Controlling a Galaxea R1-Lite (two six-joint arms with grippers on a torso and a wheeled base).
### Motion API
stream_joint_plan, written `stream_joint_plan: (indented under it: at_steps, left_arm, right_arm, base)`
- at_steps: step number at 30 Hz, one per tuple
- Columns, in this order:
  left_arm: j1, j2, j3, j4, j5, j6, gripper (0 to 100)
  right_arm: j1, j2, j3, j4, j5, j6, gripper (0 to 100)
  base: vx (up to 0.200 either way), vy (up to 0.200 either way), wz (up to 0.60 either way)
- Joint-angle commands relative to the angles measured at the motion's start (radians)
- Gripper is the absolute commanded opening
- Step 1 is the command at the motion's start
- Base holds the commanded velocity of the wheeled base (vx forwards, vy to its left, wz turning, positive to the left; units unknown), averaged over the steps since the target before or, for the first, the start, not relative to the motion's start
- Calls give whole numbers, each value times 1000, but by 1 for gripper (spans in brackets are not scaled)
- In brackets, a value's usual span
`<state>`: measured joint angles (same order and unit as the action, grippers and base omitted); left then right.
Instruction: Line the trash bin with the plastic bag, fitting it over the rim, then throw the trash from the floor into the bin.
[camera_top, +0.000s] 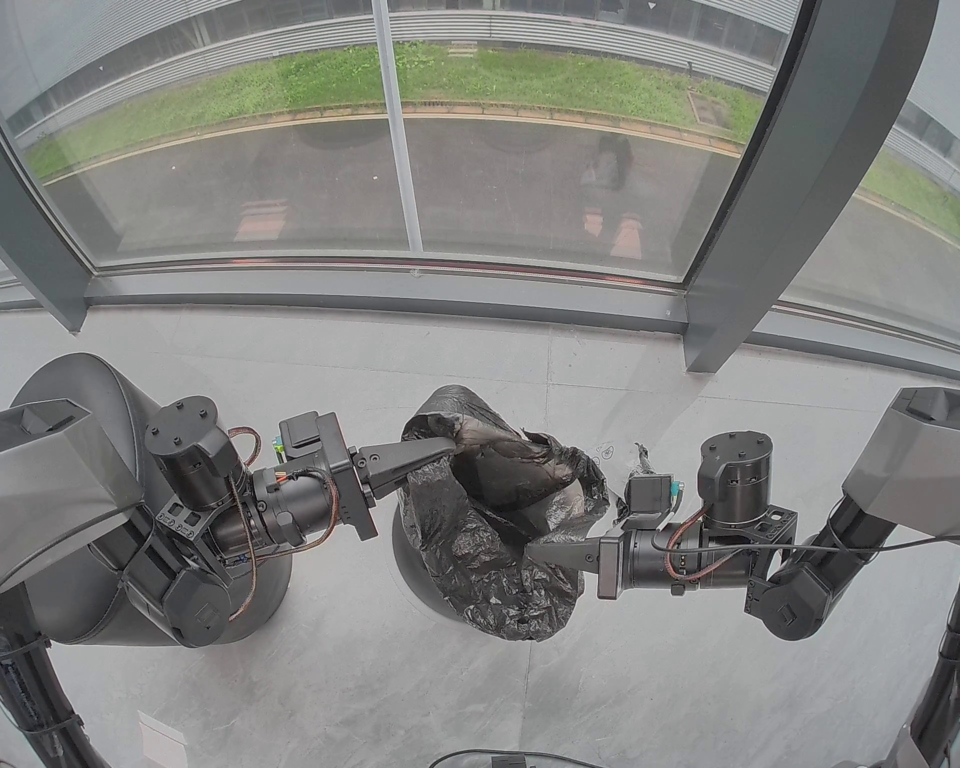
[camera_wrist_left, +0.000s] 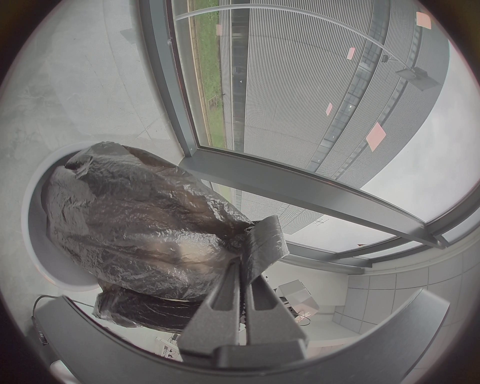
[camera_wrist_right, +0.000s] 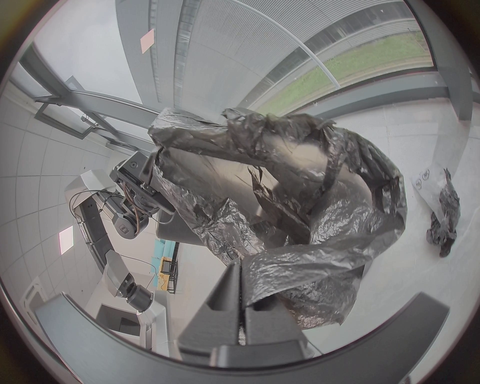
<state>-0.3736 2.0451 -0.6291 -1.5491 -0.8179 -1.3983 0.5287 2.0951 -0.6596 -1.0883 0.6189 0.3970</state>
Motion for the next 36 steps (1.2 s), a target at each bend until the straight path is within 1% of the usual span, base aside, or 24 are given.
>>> stream_joint_plan:
  at_steps: [1,9,11,12,14,20,26,33,35,36]
  left_arm:
    - [15,17,-9,-2,0,-1,0]
    - [53,18,-32,-2,-1,1,0]
    - [67,23,-34,0,-1,1,0]
    - [74,26,-35,0,-1,1,0]
    - [84,26,-35,-2,-1,1,0]
    - [99,24,-46,-2,-3,1,0]
    - [130,27,-52,-2,-33,1,0]
    - [134,58,-38,-2,-33,-1,0]
    - [134,66,-27,-2,-33,1,0]
    - [131,69,-15,-2,-35,1,0]
  right_arm:
    - [0,52,-18,-41,2,0,0]
    - [4,100,-101,-38,-8,3,0]
    - [5,112,-117,-39,-33,3,0]
    - [7,121,-130,-39,-59,2,0]
    - [8,129,-147,-39,-88,2,0]
    - [11,129,-160,-38,-91,0,0]
    - [11,151,-160,-39,-99,0,0]
    - [8,161,-127,-45,-100,-17,0]
    - [8,169,-109,-50,-110,-30,0]
    - [8,172,-95,-59,-128,-40,0]
  base:
    - [0,0,0]
    - [0,0,0]
    - [0,0,0]
    - [0,0,0]
    - [0,0,0]
    - [0,0,0]
    - [0,0,0]
    - [0,0,0]
    - [0,0,0]
    - [0,0,0]
